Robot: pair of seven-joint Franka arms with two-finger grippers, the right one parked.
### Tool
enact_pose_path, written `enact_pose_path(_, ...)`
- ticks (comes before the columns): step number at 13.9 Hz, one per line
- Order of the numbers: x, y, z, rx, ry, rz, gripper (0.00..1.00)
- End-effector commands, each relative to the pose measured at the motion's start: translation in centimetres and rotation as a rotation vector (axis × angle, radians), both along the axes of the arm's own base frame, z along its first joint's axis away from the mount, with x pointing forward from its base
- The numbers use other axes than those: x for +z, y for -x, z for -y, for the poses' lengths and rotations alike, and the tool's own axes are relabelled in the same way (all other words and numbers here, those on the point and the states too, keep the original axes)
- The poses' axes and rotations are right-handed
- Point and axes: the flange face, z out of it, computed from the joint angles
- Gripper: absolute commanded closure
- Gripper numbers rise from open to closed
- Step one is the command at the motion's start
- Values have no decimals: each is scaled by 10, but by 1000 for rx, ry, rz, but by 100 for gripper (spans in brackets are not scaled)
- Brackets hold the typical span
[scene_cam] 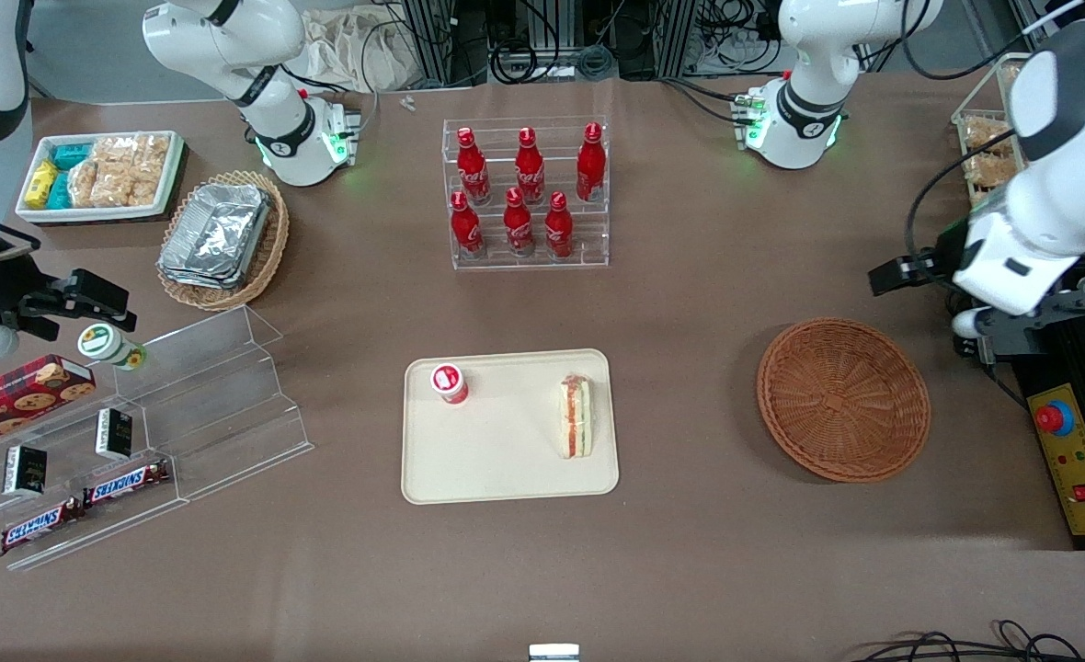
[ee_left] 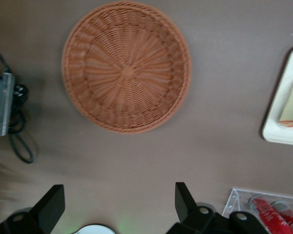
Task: Place sandwich from basket to tray
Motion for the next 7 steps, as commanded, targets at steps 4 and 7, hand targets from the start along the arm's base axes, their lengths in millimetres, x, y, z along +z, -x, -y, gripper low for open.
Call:
enact_pose_path(4,26,-11,-43,-31,12,20,0)
enact_pose_path(7,23,-24,-55,-20,18,23,0)
